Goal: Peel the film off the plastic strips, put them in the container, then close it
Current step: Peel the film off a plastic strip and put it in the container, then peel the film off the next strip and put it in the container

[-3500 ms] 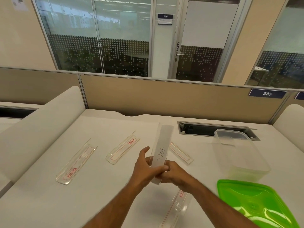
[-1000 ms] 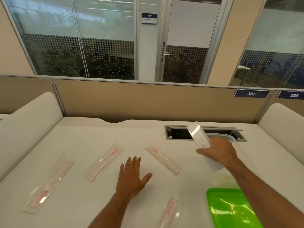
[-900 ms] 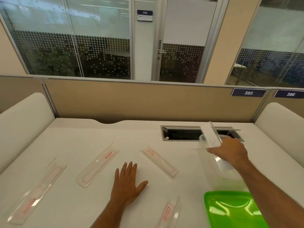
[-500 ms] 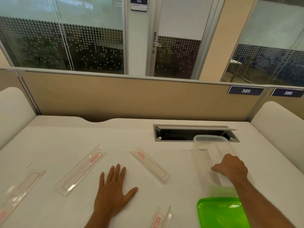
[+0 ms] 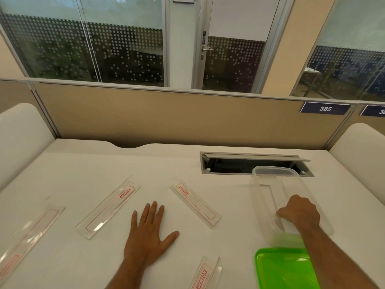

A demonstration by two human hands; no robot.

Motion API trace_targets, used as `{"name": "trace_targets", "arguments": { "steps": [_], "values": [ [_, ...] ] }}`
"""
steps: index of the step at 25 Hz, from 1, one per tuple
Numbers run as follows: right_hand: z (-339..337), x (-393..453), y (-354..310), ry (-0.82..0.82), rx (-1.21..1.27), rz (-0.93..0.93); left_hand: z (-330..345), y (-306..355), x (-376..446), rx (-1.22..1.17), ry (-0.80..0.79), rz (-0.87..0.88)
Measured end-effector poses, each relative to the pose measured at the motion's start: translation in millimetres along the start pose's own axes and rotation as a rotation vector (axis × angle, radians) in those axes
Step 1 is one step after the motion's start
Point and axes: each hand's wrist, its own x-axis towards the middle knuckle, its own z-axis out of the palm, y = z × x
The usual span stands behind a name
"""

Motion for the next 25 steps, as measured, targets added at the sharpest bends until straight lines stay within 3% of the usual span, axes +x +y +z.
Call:
{"name": "trace_targets", "arguments": {
  "steps": [12, 19, 25],
  "values": [
    [1.9, -1.7, 3.9, 0.000, -0.013, -0.015, 0.6, 0.4, 0.0, -0.005, 0.001, -0.003],
    [-19.6, -7.6, 1.2, 0.145, -0.001, -0.066, -4.8, 3.3, 2.8, 0.020, -0.075, -0.011],
    [-26.2, -35.0, -12.7, 0.205, 0.261, -0.431, -26.4, 6.7, 2.1, 0.033, -0.144, -0.015]
  ]
}}
